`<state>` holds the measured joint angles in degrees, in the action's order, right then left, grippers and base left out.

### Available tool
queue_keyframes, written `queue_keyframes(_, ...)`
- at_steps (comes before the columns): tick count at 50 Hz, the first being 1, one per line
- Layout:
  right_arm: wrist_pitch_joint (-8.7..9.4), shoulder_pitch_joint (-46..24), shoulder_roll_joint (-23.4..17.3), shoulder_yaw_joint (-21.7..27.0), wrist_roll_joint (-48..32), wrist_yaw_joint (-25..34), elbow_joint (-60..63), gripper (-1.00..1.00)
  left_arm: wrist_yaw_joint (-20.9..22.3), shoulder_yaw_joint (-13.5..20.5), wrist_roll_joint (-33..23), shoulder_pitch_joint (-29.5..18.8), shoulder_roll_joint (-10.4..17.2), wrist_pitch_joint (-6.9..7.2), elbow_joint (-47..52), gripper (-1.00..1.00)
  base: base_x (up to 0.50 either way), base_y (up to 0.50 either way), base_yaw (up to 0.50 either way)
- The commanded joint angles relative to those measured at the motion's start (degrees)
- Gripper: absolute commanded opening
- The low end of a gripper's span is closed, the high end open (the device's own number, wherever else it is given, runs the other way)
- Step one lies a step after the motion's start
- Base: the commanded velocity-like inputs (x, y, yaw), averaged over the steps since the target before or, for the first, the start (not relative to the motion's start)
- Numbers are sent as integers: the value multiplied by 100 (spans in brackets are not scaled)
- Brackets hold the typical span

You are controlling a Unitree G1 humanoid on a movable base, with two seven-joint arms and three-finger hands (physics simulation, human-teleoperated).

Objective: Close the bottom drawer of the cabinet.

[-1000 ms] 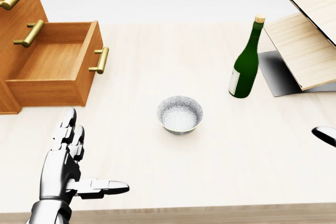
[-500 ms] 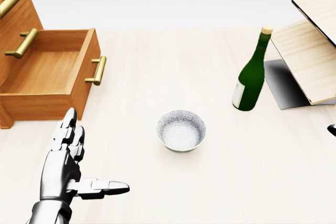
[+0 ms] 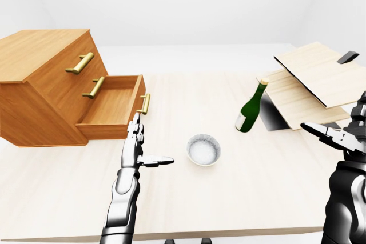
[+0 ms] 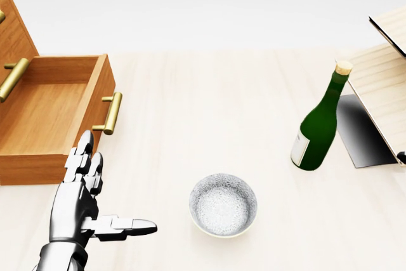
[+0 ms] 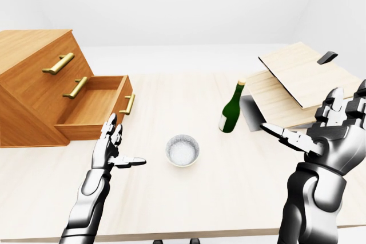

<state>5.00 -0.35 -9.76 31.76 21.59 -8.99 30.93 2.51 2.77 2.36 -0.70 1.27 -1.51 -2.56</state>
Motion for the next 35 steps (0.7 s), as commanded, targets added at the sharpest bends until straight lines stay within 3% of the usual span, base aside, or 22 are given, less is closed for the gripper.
queue_keyframes(1,0,15,0,9,2,9,-5,100,-4,-4,-4,25,-2,6,10,100,36,0,0)
queue_keyframes(15,0,34,23,48,85,-13,-16,100,-28,14,-18,-127,15,-7,-159,100,28,0,0)
queue_keyframes(23,0,47,12,76,174,-43,86,100,-177,192,24,-1115,201,153,-981,100,0,0,0)
queue_keyframes(25,0,55,7,90,196,-46,112,100,-225,236,31,-1295,263,111,-1188,100,0,0,0)
queue_keyframes(29,0,67,12,91,217,-45,123,100,-243,313,109,-1625,391,254,-1359,100,0,0,0)
queue_keyframes(35,0,74,32,83,200,-5,56,100,-384,376,83,-2230,567,60,-2099,100,0,0,0)
